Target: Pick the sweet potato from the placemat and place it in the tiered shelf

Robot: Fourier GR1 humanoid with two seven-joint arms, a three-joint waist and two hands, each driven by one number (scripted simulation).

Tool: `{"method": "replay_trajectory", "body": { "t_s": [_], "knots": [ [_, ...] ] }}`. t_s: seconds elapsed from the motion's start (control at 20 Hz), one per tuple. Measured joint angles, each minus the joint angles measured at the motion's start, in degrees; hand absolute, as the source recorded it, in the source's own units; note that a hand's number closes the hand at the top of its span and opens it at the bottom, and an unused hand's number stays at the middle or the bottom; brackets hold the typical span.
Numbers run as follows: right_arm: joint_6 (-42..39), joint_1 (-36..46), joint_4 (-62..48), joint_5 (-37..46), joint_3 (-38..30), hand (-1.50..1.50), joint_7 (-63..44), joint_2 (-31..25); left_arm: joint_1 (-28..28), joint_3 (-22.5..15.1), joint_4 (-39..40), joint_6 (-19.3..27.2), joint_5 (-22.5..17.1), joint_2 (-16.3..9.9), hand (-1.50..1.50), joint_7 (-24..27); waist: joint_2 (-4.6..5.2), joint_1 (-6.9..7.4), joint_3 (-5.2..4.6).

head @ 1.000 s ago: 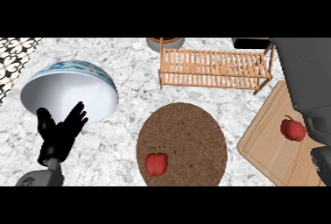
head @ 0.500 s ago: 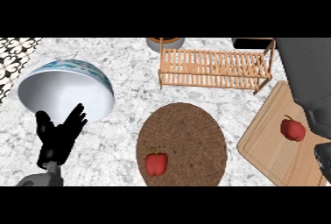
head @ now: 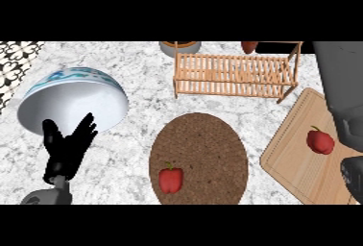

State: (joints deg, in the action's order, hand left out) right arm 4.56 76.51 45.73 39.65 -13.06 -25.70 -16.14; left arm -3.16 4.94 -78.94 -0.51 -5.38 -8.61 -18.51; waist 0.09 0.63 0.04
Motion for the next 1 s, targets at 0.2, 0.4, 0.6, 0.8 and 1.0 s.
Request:
{"method": "replay_trajectory", "body": {
  "t_s": [0.2,0.4,0.6,0.8,1.0],
  "knots": [
    [3.1,0.1,1.1,-3.8,-3.6,-1.5,-0.3,1.4,0.7,0.2,0.1,-0.6,-0.1,-0.2,0.0,0.9,-0.05,0.02,0.0],
    [5.1,1.7,1.7,-8.2,-7.7,-1.5,-0.6,1.4,0.5,0.4,0.9,-1.1,-0.2,-0.4,0.0,1.4,-0.03,0.03,0.0],
    [8.7,1.7,2.9,-10.4,-10.6,-1.5,-0.6,0.0,-0.6,1.0,1.8,-0.9,-0.2,-0.6,0.0,1.2,-0.03,-0.14,0.01],
    [12.5,1.3,3.5,-9.4,-11.7,-1.5,-1.5,-3.3,0.3,1.1,1.0,-1.3,-0.4,-0.8,0.0,1.0,-0.08,-0.17,-0.04],
    [14.5,-0.5,6.5,-9.2,-13.4,-1.5,-4.5,-7.3,0.9,1.4,0.7,-1.2,-0.5,-0.8,0.0,1.0,-0.27,-0.67,-0.04]
  ]
}}
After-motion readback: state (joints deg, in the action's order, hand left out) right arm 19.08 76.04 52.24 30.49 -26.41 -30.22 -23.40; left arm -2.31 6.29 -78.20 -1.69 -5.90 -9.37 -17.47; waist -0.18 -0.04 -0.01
